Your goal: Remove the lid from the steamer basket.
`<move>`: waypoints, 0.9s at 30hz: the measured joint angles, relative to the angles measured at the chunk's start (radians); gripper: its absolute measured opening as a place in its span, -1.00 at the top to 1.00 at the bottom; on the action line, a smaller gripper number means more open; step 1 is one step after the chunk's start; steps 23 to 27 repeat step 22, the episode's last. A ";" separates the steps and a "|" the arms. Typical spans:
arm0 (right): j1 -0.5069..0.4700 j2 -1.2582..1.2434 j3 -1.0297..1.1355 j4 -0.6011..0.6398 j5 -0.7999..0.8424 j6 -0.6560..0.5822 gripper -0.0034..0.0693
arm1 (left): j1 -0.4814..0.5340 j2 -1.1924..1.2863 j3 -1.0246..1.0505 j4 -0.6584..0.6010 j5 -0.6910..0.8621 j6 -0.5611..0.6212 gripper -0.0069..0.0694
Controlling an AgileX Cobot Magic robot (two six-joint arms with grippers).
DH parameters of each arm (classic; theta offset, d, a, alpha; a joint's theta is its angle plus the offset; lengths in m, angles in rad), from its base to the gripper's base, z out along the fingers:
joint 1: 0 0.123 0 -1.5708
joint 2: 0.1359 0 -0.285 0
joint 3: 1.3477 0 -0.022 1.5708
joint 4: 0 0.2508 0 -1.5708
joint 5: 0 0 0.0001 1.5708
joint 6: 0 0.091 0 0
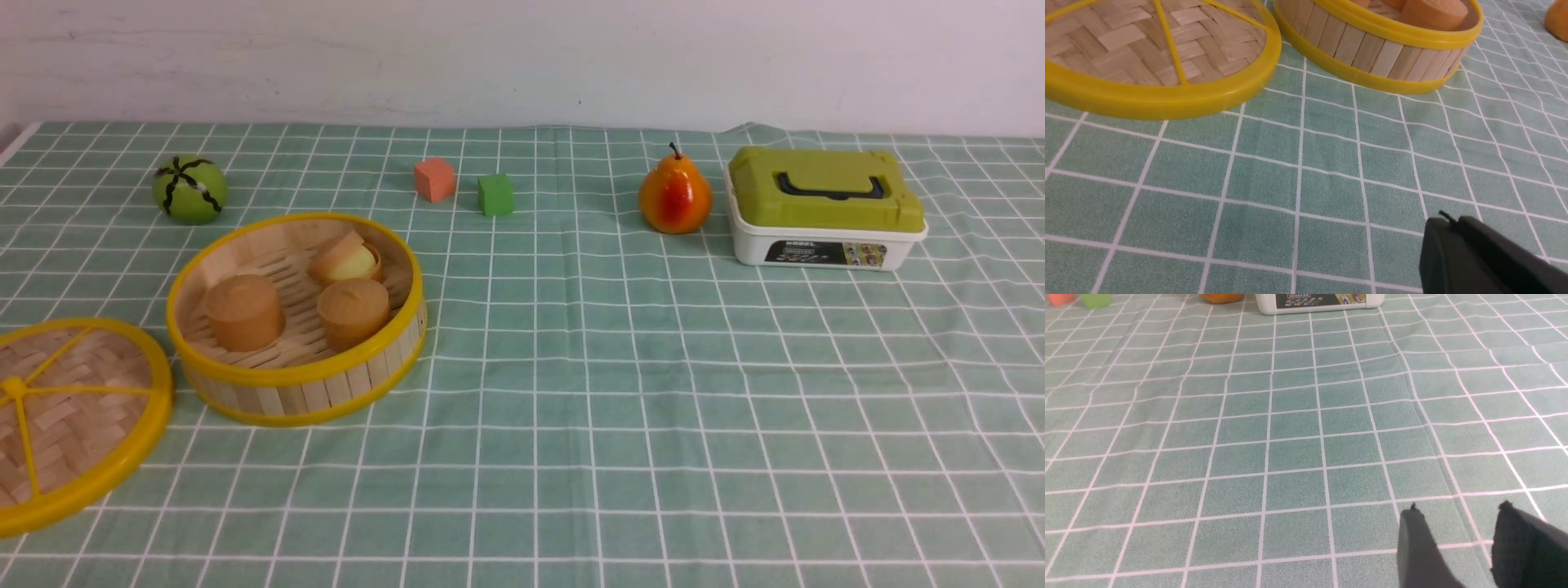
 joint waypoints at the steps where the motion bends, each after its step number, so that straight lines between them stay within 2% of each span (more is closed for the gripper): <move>1: 0.000 0.000 0.000 0.000 0.000 0.000 0.24 | 0.000 0.000 0.000 0.000 0.000 0.000 0.77; 27: 0.000 0.000 0.000 0.000 0.000 0.000 0.24 | 0.000 0.000 0.000 0.000 0.000 0.000 0.71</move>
